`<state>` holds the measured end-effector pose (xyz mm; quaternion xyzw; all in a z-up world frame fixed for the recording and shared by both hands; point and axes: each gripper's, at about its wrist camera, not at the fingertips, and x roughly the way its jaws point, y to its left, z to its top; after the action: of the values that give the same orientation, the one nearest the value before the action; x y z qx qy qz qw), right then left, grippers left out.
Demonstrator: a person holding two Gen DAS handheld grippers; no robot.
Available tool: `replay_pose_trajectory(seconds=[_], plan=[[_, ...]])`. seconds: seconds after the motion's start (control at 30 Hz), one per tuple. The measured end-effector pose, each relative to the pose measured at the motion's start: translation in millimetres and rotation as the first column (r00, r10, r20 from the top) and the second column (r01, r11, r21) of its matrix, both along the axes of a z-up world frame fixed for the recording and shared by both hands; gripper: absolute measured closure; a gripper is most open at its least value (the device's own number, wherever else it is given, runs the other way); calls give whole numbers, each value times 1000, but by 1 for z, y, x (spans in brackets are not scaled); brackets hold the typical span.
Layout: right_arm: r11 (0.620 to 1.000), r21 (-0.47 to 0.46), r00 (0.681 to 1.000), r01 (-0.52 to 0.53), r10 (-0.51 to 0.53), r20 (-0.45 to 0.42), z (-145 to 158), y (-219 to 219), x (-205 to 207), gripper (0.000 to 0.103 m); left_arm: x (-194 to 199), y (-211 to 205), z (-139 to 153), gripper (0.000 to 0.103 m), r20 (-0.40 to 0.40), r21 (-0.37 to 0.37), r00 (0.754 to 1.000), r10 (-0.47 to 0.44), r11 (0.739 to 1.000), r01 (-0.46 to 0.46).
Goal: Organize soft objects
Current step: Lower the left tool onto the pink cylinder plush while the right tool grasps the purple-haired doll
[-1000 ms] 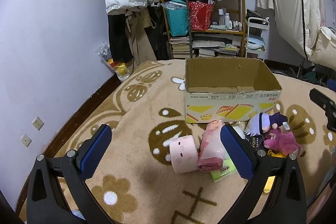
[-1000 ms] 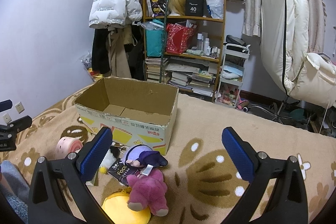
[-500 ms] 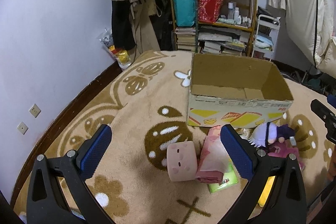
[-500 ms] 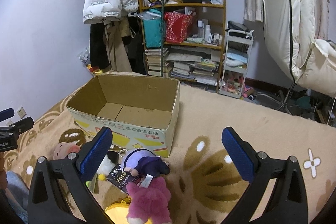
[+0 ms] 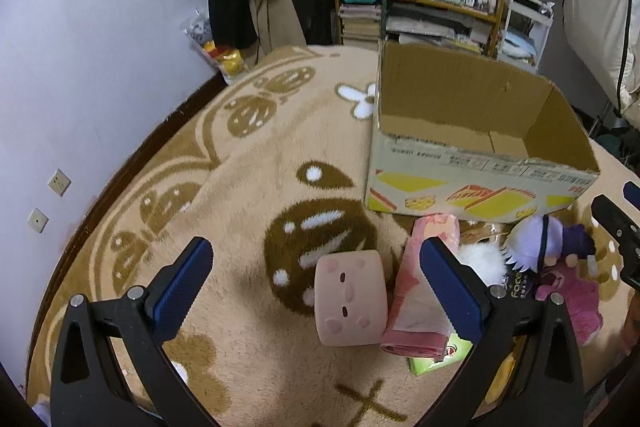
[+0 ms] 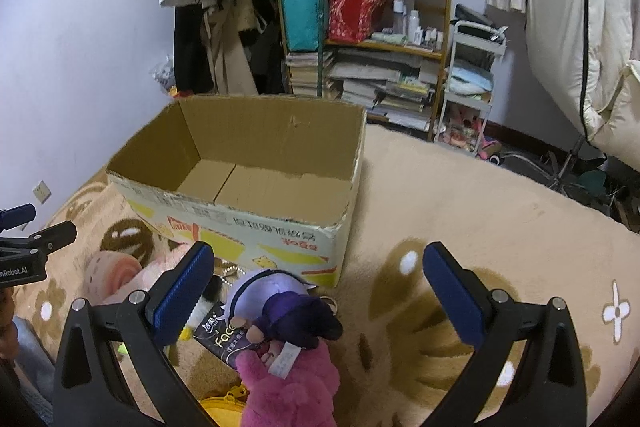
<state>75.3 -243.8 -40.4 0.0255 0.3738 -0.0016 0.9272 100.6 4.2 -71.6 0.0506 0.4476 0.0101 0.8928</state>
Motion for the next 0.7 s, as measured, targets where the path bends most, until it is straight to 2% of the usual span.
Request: replay_pose_trajectory(seconds=[0.7], plan=[[996, 22, 979, -81, 84, -184, -59, 12, 32, 0, 28, -4, -55, 1, -189, 8, 982, -10, 1000, 12]])
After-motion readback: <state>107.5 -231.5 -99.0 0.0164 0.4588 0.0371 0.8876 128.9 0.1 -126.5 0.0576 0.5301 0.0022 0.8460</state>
